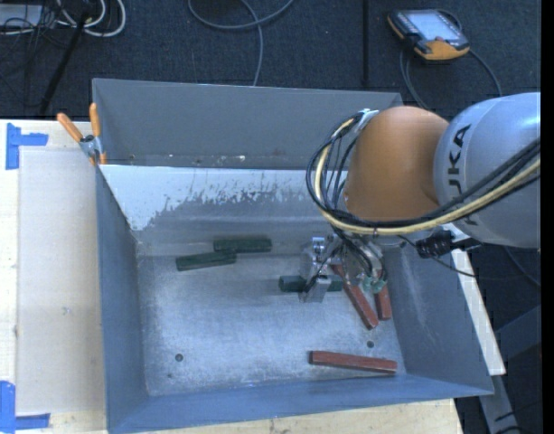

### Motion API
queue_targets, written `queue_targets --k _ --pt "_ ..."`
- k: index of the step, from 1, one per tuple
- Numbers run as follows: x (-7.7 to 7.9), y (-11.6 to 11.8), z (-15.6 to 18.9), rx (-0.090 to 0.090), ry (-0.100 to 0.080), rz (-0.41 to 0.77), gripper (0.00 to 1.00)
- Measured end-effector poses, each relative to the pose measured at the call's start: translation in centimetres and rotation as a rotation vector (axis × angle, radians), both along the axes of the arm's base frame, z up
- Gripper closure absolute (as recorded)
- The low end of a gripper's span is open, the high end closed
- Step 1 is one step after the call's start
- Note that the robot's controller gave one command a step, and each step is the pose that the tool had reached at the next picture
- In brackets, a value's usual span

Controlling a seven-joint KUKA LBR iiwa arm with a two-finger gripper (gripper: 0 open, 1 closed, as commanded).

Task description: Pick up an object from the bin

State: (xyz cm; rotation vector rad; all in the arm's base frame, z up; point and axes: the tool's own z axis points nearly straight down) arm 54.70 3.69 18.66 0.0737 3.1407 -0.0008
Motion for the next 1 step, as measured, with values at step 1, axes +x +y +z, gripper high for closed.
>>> queue_targets --k 1 --pt "-0.83 0.75 8.78 0.000 -0.001 0.013 1.00"
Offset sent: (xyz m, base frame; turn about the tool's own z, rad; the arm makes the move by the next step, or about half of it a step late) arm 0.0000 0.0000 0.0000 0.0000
